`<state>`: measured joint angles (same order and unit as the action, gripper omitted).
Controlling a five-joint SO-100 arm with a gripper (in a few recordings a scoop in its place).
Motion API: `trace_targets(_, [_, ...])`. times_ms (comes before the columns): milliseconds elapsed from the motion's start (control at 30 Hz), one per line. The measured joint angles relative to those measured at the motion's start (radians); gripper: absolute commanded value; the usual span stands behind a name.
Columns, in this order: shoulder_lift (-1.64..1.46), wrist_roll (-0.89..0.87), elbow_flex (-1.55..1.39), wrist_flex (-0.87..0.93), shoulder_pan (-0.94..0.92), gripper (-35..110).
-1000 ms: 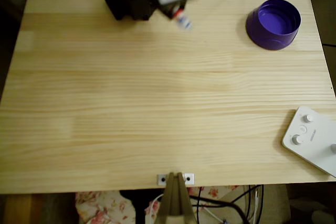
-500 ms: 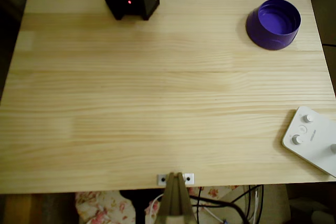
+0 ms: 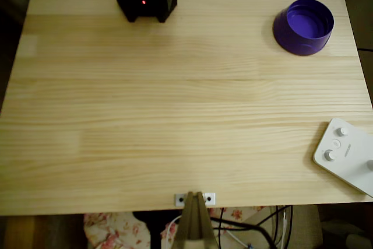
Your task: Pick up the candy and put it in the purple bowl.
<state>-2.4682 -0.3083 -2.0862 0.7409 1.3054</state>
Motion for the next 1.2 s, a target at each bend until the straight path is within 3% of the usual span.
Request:
trace_targets(600, [0.36, 0.048, -0.117, -0.325, -0.015, -1])
trace_targets(1200, [0.482, 0.091, -0.13, -0.443, 0.034, 3])
